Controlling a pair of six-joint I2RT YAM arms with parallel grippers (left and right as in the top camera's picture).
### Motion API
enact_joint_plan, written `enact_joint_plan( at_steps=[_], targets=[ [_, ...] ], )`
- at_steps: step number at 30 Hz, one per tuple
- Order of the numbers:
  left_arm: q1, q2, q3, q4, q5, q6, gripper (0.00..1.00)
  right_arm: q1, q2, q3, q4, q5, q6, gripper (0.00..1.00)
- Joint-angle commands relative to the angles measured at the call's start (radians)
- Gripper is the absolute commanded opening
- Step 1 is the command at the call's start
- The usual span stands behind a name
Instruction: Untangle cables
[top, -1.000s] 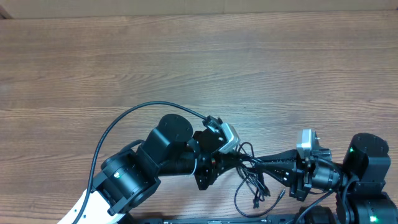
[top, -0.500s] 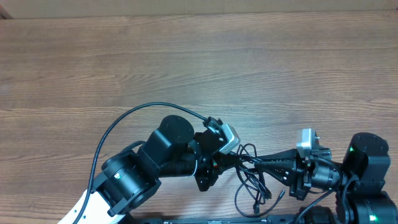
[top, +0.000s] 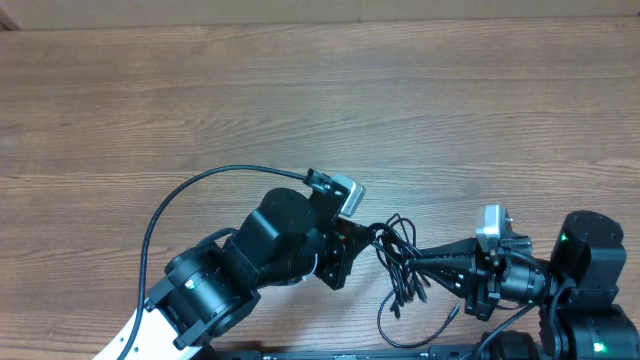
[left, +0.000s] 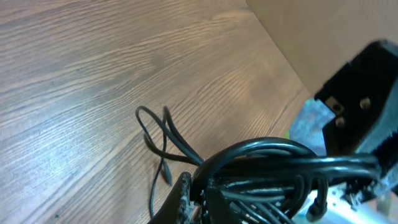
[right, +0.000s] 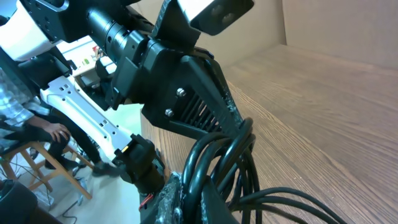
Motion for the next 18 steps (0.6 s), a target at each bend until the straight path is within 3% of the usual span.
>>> enact_joint_plan(
  at_steps=[1,8,14,16,17,18],
  targets=[
    [0.021,0.004,0.006,-0.008,-0.223,-0.145,0.04,0.000,-0.016,0.011,0.000,-0.076,0.000,0.04],
    [0.021,0.004,0.006,-0.010,-0.335,-0.420,0.04,0.000,-0.016,0.011,0.000,-0.074,-0.001,0.04],
    [0.021,0.004,0.006,-0.012,-0.335,-0.449,0.04,0.000,-0.016,0.011,0.000,-0.074,-0.001,0.04],
    [0.021,0.004,0.006,-0.022,-0.329,-0.436,0.24,0.000,-0.016,0.011,-0.001,-0.061,0.000,0.04],
    [0.021,0.003,0.006,-0.025,-0.323,-0.389,0.44,0.000,-0.016,0.011,-0.005,-0.043,0.000,0.04],
    [0.021,0.003,0.006,-0.026,-0.320,-0.367,0.51,0.000,-0.016,0.011,-0.009,-0.036,0.000,0.04]
  ],
)
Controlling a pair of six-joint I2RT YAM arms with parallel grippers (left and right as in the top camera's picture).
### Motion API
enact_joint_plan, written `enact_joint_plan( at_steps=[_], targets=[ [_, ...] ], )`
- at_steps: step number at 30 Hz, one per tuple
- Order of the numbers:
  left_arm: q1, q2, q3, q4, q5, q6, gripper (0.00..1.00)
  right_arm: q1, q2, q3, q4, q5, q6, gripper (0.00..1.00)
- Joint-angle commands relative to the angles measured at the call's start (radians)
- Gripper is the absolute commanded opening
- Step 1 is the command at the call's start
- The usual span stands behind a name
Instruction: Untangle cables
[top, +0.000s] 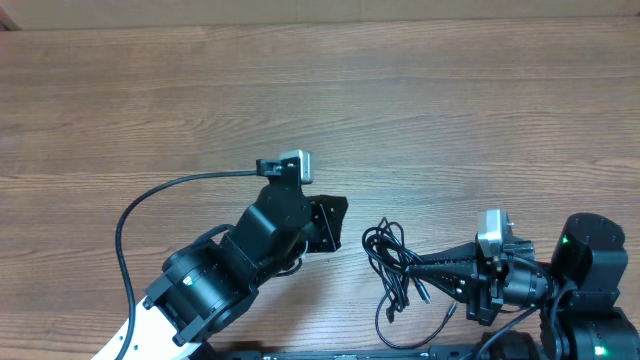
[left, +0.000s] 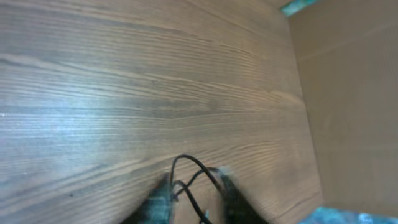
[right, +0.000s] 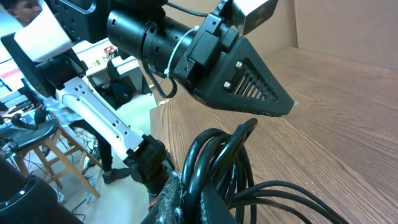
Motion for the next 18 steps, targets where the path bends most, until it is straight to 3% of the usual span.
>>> enact_joint_plan(
  at_steps=[1,3,6,12,18],
  targets=[
    [0.000,-0.003,0.006,-0.006,0.000,0.113,0.61,0.000,-0.008,0.011,-0.007,0.010,0.000,0.04],
    [0.000,-0.013,0.006,-0.005,0.034,0.225,0.68,0.000,-0.008,0.011,-0.008,0.010,0.000,0.04],
    [0.000,-0.042,0.006,-0.005,0.074,0.357,0.72,0.000,-0.008,0.011,-0.011,0.010,0.000,0.04],
    [0.000,-0.132,0.006,-0.014,0.114,0.560,0.63,0.000,-0.008,0.011,-0.011,0.010,0.000,0.04],
    [0.000,-0.195,0.006,-0.002,0.288,0.771,0.88,0.000,-0.008,0.011,-0.011,0.006,0.000,0.04]
  ],
)
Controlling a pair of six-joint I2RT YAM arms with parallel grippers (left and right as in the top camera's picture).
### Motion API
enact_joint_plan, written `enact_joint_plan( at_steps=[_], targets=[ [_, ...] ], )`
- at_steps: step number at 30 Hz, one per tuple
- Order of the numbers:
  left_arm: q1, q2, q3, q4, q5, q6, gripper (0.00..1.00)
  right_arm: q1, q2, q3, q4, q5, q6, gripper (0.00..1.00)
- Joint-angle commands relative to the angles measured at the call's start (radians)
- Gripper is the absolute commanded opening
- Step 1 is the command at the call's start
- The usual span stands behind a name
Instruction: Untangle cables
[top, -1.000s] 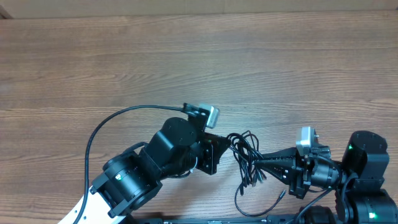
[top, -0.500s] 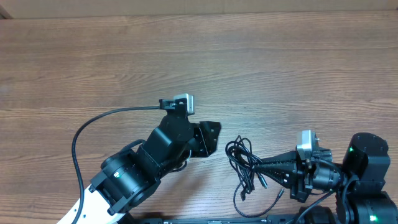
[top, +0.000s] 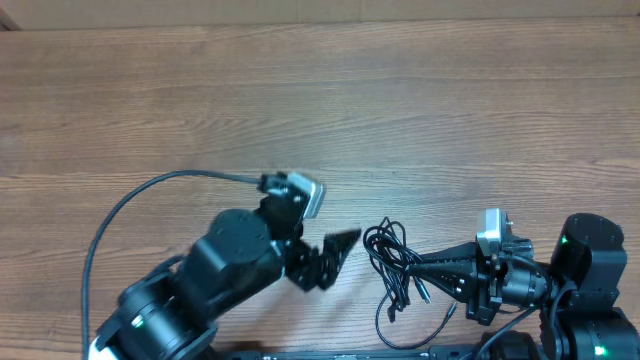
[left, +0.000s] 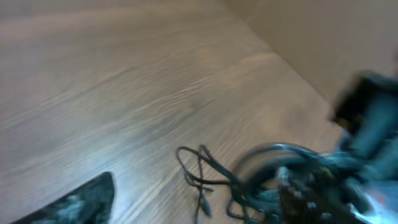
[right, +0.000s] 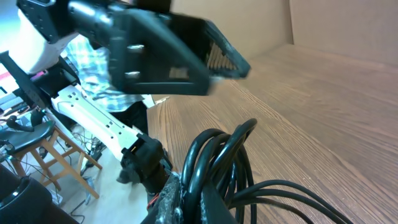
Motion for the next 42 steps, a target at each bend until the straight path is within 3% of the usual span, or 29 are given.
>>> enact_joint_plan(
  at_steps=[1,4,9,19,28,36,42],
  targets=[
    [0.000,-0.026,0.006,0.010,0.182,0.232,0.89,0.000,-0.008,0.011,0.003,-0.012,0.000,0.04],
    [0.000,-0.018,0.006,0.000,0.296,0.299,0.93,0.000,-0.008,0.011,0.006,-0.030,0.000,0.04],
    [0.000,0.003,0.006,0.002,0.350,0.339,1.00,0.000,-0.008,0.011,0.014,-0.068,0.000,0.04],
    [0.000,0.011,0.006,0.010,0.580,0.486,0.98,0.000,-0.008,0.011,0.045,-0.142,-0.001,0.04],
    [0.000,0.011,0.006,0.008,0.614,0.517,0.98,0.000,-0.008,0.011,0.064,-0.219,-0.001,0.04],
    [0.000,0.011,0.006,0.030,0.783,0.612,1.00,0.000,-0.008,0.011,0.089,-0.250,0.000,0.04],
    [0.000,0.011,0.006,0.029,0.806,0.630,1.00,0.000,-0.008,0.011,0.095,-0.250,0.003,0.04]
  ],
)
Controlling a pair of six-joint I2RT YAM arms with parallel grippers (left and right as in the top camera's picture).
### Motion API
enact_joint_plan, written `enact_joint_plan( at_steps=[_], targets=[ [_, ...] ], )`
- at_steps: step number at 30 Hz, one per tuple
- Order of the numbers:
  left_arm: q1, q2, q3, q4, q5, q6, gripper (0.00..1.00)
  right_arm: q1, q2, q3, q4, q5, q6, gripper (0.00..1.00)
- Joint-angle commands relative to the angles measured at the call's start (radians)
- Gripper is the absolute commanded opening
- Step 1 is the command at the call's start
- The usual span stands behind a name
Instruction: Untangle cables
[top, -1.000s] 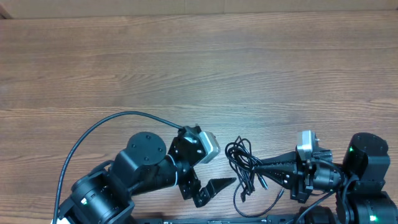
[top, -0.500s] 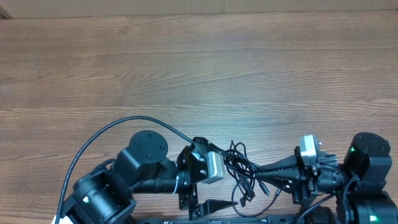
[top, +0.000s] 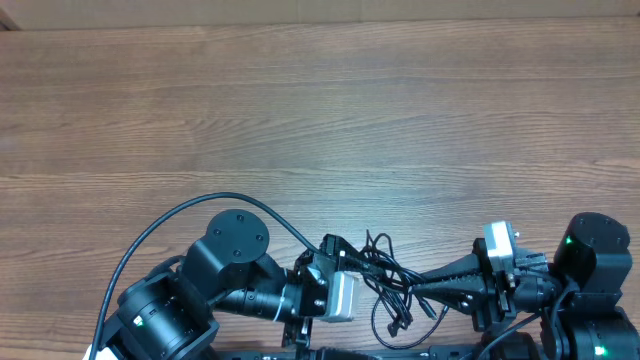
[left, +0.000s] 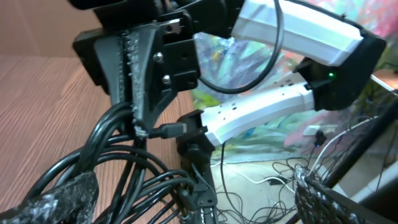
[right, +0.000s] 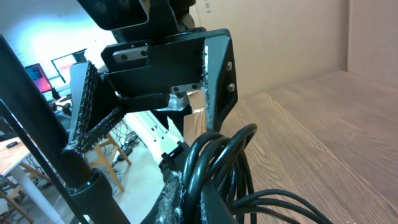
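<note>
A tangle of thin black cables lies near the table's front edge. My right gripper is shut on the tangle's right side. In the right wrist view several loops rise from my right gripper's jaws. My left gripper is open at the tangle's left side, facing the right one. In the left wrist view my left gripper has its fingers wide apart. The cables run in by the left finger, and a plug sticks out.
The wooden table stretches far back from the arms. The left arm's own thick cable arcs over the front left. Both arm bases crowd the front edge, with floor clutter and wires beyond it.
My left arm has swung down toward the front edge. Its open gripper, then left of the tangle and apart from it, now sits at the cables. The tangle and right gripper shifted slightly forward.
At first my left gripper was shut on the tangle opposite the right one. Then it had let go and stood off to the left, still apart a moment later. Now it is open at the tangle's left side. The right gripper has held the cables throughout.
</note>
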Motion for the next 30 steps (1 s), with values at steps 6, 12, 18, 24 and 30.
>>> enact_joint_plan(
  at_steps=[6,12,18,24,30],
  targets=[
    [0.000,-0.003,0.006,-0.023,-0.014,0.043,1.00,0.000,-0.008,0.011,0.010,-0.039,0.011,0.04],
    [0.003,-0.003,0.006,-0.036,-0.085,0.043,1.00,0.000,-0.008,0.011,0.017,-0.039,0.010,0.04],
    [0.065,-0.004,0.006,-0.011,-0.182,0.036,1.00,0.000,-0.008,0.011,0.022,-0.039,0.008,0.04],
    [0.156,-0.003,0.006,-0.011,-0.198,0.035,1.00,0.000,-0.008,0.011,0.029,-0.039,0.005,0.04],
    [0.187,0.001,0.006,-0.010,-0.180,0.045,1.00,0.000,-0.008,0.011,0.032,-0.039,0.002,0.04]
  ],
)
